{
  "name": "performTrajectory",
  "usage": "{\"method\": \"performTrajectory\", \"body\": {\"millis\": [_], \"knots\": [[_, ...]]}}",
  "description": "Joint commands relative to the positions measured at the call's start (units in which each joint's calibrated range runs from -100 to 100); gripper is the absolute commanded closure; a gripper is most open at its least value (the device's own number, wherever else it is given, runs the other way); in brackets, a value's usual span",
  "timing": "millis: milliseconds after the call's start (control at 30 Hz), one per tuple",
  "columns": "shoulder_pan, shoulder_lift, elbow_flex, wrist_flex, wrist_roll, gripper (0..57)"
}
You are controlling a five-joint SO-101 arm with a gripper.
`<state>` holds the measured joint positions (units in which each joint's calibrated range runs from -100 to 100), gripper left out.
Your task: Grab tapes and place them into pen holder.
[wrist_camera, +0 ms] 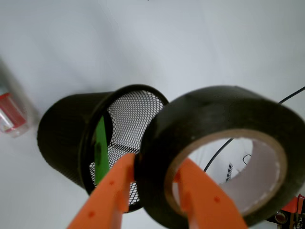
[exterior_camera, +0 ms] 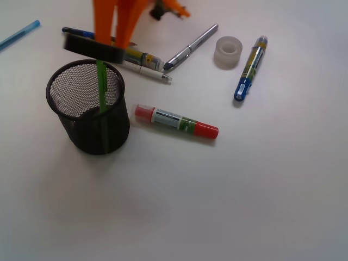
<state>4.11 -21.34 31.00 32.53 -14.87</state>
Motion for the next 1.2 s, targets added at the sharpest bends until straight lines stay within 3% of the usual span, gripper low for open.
{"method": "performTrajectory", "body": {"millis": [0,500,767,1167], "knots": [[3.4,-1.7,-3.1,1.1,0.8,57.2],[0.3,19.9,-21.0,9.6,1.0,56.8],[1.5,20.1,-21.8,10.6,1.0,34.6],[1.5,14.4,-22.7,12.8,2.2,34.1]]}}
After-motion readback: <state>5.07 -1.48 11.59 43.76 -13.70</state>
